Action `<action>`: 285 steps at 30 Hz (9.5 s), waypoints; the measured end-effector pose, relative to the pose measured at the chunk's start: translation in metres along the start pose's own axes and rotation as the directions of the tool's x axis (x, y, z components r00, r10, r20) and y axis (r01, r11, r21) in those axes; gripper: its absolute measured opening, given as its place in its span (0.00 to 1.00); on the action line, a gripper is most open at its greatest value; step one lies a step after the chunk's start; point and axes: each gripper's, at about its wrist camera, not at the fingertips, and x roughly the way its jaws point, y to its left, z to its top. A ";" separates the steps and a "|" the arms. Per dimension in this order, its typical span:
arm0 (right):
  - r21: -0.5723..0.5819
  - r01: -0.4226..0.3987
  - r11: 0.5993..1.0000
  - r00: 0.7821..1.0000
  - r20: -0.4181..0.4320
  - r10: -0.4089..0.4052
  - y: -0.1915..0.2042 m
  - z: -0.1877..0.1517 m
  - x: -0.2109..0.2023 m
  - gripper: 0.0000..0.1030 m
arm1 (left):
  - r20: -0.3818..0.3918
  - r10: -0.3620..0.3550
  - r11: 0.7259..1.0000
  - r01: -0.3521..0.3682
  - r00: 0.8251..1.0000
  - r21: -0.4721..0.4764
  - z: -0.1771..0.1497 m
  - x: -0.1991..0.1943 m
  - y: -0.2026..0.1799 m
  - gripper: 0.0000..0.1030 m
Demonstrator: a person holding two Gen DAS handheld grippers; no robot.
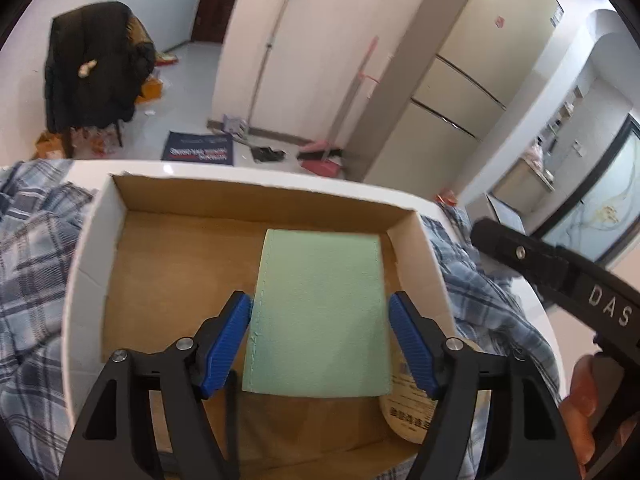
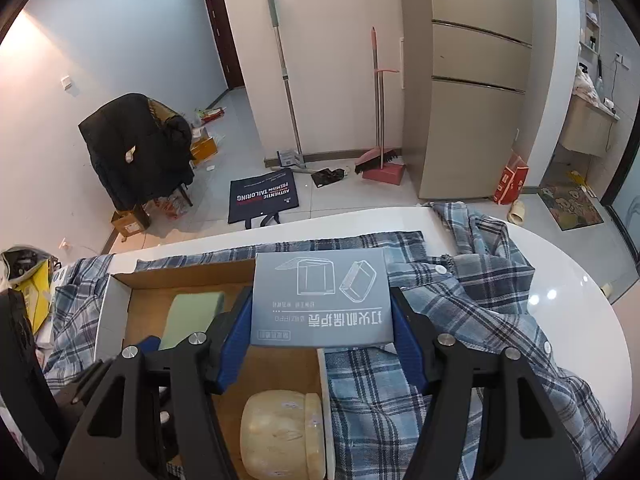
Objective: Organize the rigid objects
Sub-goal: 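Open the left gripper to drop the card while the right gripper releases the packaged box, then withdraw both grippers from the cardboard box and raise them, then lower the right gripper onto the white AUX remote and close it, then lift the white remote with the right gripper and hold it, then grasp the black square cup with the left gripper while the right gripper holds the remote, then carry the black cup and white remote over into the cardboard box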
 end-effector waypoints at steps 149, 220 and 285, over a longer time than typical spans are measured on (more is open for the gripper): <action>-0.355 -0.220 0.909 0.935 -0.342 0.092 -0.012 -0.187 -0.052 0.46 | 0.396 0.122 0.963 -0.205 0.910 0.175 -0.194 -0.201 0.009 1.00; -0.194 -0.174 0.965 0.968 -0.214 0.132 -0.025 -0.223 -0.083 0.38 | -0.004 0.065 0.795 -0.049 0.998 0.605 -0.167 -0.117 -0.034 0.71; -0.017 -0.221 0.975 0.974 0.041 0.222 0.078 -0.034 -0.034 0.38 | 0.310 0.138 0.979 -0.176 0.941 0.098 0.023 -0.144 0.030 0.31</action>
